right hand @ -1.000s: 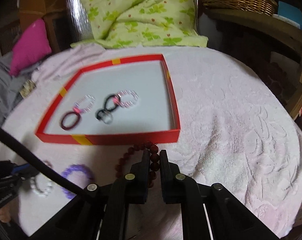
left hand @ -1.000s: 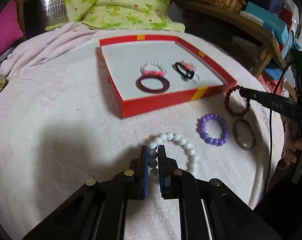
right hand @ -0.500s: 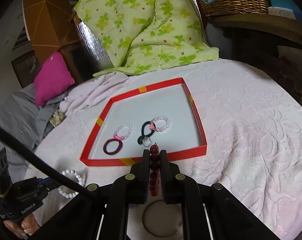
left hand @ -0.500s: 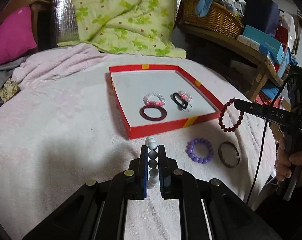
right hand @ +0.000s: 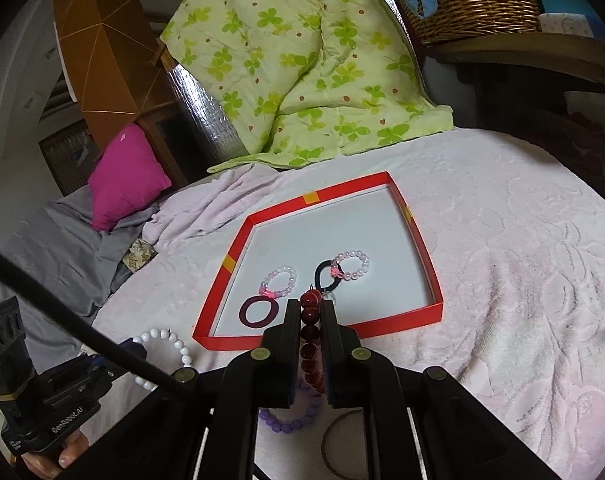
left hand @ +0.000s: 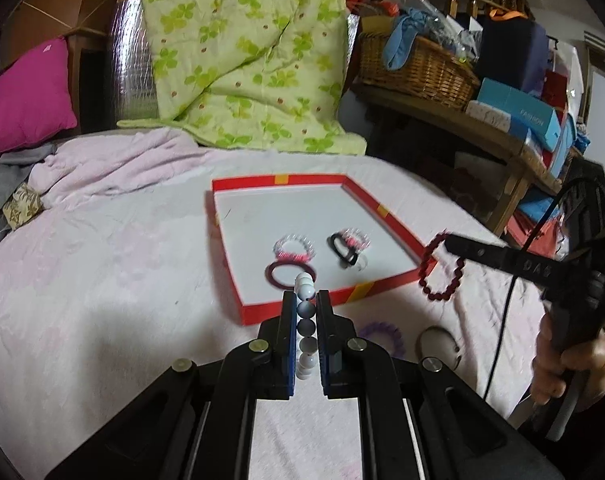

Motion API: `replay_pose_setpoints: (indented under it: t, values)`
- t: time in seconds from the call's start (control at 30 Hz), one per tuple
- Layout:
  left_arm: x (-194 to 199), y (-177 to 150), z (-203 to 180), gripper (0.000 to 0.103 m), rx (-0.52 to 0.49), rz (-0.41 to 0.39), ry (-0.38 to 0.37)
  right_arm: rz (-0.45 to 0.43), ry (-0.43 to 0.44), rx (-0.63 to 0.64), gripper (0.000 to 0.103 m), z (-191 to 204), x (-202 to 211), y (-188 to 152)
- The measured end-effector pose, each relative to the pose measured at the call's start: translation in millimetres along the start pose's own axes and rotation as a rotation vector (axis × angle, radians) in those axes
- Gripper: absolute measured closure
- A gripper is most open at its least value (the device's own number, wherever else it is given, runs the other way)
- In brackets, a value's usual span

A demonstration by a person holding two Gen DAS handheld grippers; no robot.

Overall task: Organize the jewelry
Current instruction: 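Carry the white bracelet over the tray with the left tool while the right tool carries the red bracelet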

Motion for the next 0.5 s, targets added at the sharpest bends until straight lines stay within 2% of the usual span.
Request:
replay_pose_setpoints:
  t: [0.5]
  values:
    - [-16.0,18.8,-12.0,0.093,-0.001,-0.038,-0.031,-0.023,0.016,-0.048,0.093,-6.9,-0.2,5.3]
Point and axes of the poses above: each gripper's, at about its wrist camera, not at the fingertips, and x roughly against the way its jaws point, z to its left, y to its top, the point moved 4 cm from there along -x, roughly the way its jaws point, and after that the axes turned 11 degrees about -y, right-handed, at the moved point
